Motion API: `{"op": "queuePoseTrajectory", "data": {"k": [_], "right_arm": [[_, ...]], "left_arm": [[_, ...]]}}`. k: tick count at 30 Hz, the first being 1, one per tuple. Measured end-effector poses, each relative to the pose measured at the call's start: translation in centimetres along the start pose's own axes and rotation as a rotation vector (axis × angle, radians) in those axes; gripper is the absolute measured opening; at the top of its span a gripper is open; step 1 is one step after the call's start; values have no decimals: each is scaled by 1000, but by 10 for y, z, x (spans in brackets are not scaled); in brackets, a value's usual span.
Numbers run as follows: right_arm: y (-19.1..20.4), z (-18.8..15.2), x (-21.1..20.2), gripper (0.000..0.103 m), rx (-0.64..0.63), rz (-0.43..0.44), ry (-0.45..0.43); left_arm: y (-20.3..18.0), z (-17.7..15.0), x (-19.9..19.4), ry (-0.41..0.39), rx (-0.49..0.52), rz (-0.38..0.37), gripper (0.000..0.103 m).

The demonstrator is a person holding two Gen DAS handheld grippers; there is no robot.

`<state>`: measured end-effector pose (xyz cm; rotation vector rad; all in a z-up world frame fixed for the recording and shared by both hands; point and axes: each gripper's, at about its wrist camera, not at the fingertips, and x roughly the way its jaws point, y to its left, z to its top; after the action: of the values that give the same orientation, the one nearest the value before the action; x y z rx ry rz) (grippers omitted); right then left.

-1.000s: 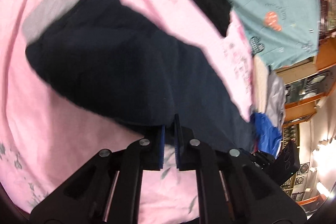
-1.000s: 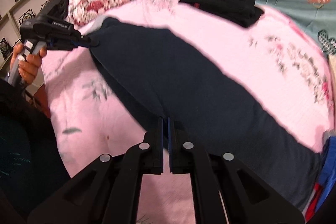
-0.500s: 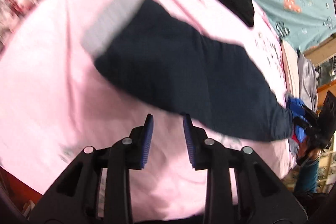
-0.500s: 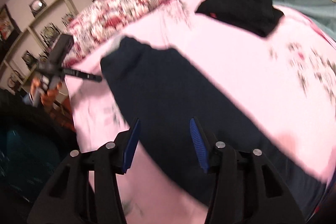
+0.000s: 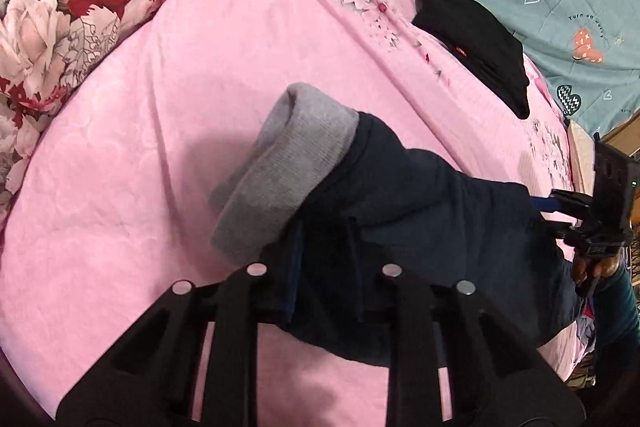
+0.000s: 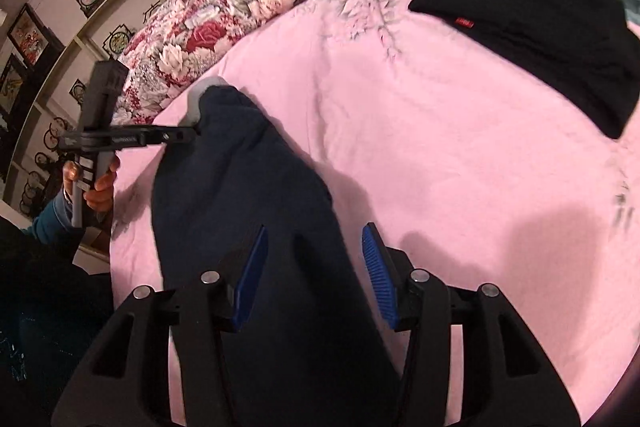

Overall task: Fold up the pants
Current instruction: 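Grasp the grey cuff with the left tool while the right tool grasps the leg end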

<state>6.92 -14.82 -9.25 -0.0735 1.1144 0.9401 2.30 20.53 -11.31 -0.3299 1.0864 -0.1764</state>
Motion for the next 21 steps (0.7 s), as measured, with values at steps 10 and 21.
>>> {"op": "queuePoseTrajectory", "data": {"k": [10, 21], "right_arm": [[18, 8, 30, 59, -64, 261, 135], [-22, 40, 11, 61, 171, 362, -159]], "left_arm": [[-32, 4, -9, -70, 109, 67, 56], [-14, 8, 3, -78, 68, 162, 56]]}}
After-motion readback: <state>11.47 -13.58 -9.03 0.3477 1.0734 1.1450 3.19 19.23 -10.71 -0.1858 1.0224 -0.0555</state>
